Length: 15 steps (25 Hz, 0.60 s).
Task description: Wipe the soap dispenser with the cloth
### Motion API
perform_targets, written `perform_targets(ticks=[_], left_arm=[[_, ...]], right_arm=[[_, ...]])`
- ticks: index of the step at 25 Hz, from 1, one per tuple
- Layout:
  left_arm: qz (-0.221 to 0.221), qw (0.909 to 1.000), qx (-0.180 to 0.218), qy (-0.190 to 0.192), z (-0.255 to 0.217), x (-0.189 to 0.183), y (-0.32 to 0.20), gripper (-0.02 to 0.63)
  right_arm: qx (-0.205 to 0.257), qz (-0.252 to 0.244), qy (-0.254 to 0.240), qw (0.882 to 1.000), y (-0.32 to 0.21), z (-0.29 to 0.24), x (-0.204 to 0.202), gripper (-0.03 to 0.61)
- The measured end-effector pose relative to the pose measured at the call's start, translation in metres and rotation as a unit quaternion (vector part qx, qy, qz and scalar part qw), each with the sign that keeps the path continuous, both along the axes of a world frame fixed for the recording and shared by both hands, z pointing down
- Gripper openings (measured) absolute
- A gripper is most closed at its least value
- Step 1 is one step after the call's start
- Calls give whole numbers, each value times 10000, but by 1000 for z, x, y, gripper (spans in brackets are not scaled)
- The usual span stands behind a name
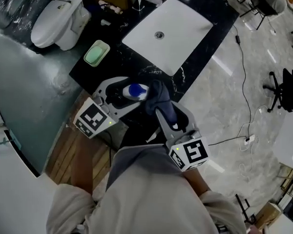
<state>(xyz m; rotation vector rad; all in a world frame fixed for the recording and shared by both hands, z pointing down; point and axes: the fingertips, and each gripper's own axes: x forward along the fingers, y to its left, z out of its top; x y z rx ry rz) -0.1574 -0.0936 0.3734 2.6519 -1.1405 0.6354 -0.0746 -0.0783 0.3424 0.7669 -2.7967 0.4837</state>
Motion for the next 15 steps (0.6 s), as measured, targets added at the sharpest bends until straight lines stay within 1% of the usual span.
perform_targets(ticks=[4,8,11,15], left_arm=[[522,9983,-224,138,11,5,-1,298],[904,9947,-350,344,15,9,2,298],[1050,9928,-330,466,16,11,4,298],[1047,9927,-287,528,16,9,6,295]], right_arm=[[14,315,58,9995,-3,10,-8,144],[85,613,119,9980,-10,18,-14,144],[158,771,155,9968,-15,21,-17,144],[241,872,153,9958,-20,25,-20,144]])
